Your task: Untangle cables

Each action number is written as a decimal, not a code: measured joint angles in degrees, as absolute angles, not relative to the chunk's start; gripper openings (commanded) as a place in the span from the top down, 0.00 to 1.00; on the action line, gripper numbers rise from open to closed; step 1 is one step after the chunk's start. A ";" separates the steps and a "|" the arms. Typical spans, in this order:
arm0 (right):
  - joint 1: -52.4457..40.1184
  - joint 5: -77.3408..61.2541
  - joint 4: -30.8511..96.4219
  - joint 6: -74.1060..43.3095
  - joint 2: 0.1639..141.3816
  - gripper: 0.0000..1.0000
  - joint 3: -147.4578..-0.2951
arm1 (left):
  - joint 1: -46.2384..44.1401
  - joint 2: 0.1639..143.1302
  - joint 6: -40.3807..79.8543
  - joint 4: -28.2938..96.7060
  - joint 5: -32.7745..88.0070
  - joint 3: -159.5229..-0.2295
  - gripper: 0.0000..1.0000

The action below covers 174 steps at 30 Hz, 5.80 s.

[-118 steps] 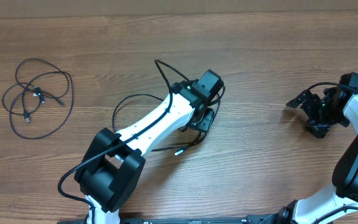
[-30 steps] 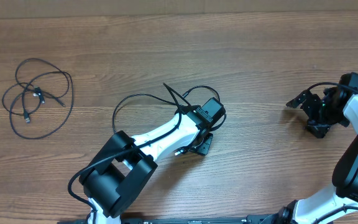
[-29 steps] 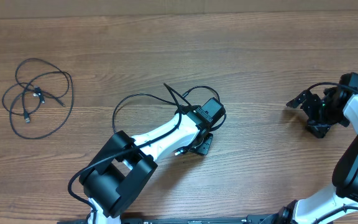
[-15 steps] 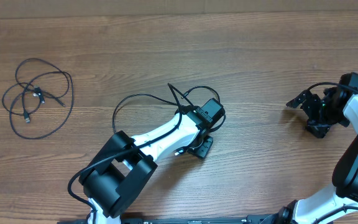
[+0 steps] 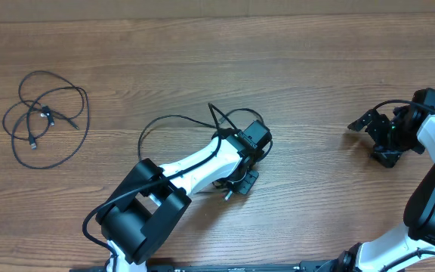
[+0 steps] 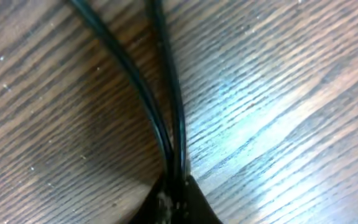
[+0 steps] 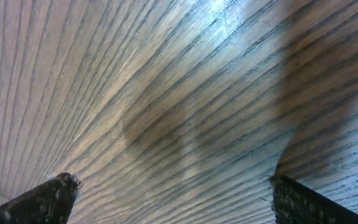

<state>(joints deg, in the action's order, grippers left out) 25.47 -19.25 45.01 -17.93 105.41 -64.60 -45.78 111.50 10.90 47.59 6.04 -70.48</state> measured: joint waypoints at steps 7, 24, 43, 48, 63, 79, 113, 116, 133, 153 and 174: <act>25.47 -19.25 45.01 -17.93 105.41 0.00 -64.60 | -45.78 111.46 10.98 47.57 6.02 -70.48 0.96; 25.47 -19.25 45.01 -17.96 105.38 0.00 -64.60 | -43.94 95.42 14.98 42.35 0.58 -73.36 0.96; 25.47 -19.25 45.01 -17.96 105.38 0.00 -64.60 | -21.87 78.15 26.06 28.82 -4.54 -73.54 0.96; 25.47 -19.25 45.06 -17.96 105.38 0.00 -64.60 | -14.83 77.73 26.48 22.39 -11.92 -73.56 0.96; 25.47 -19.25 45.01 -17.96 105.38 0.00 -64.60 | 2.98 77.78 26.74 30.20 -26.70 -73.56 0.96; 25.47 -19.22 45.04 -17.96 105.41 0.00 -64.60 | 9.52 85.19 26.74 31.33 -27.31 -73.56 0.42; 25.47 -19.25 45.04 -17.98 105.41 0.00 -64.60 | 5.58 87.68 16.01 49.41 18.37 -73.56 0.00; 25.47 -19.25 45.04 -17.93 105.38 0.00 -64.60 | 5.61 87.68 15.94 49.41 18.50 -73.56 0.00; 25.47 -19.22 45.06 -17.98 105.38 0.00 -64.60 | 5.63 87.68 15.88 49.41 18.50 -73.56 0.01; 25.47 -19.22 45.01 -17.96 90.00 0.00 -64.60 | 5.63 87.68 15.88 49.43 18.50 -73.56 0.01; 0.38 -19.33 45.78 -17.96 50.59 0.00 -64.60 | 5.63 87.68 15.88 49.54 18.72 -73.56 0.00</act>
